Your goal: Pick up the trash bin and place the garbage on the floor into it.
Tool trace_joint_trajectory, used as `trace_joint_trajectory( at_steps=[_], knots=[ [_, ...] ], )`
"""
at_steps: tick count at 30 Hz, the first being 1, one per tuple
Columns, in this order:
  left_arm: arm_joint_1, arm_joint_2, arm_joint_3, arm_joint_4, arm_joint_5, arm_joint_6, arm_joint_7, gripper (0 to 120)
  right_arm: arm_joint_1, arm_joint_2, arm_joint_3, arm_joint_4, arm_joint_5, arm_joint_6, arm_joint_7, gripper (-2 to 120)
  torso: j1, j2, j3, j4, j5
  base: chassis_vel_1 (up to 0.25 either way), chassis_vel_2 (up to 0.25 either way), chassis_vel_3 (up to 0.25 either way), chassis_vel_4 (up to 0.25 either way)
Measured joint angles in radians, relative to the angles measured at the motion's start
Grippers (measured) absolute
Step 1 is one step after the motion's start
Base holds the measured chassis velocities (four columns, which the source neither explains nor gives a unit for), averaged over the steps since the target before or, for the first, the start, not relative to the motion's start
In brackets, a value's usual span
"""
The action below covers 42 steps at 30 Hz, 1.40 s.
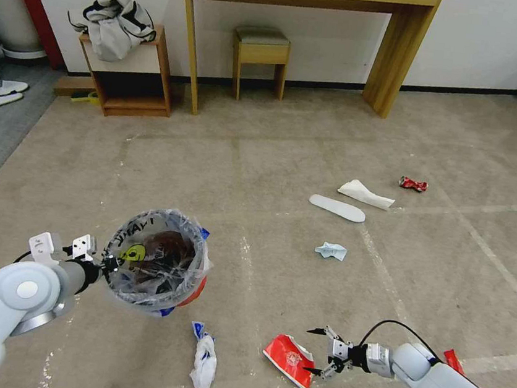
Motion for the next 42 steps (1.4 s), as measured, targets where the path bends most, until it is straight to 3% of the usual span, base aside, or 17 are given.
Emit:
trace_joint_trajectory(
  at_steps=[42],
  knots=[
    [-0.008, 0.012, 0.014, 0.001, 0.009, -0.002, 0.004, 0, 0.028, 0.143, 0.006, -0.16, 0.047, 0.016, -0.049, 96, 0.0, 0.0, 0.0, 0.0, 0.0001, 0.0, 0.0, 0.0, 0.0]
  ],
)
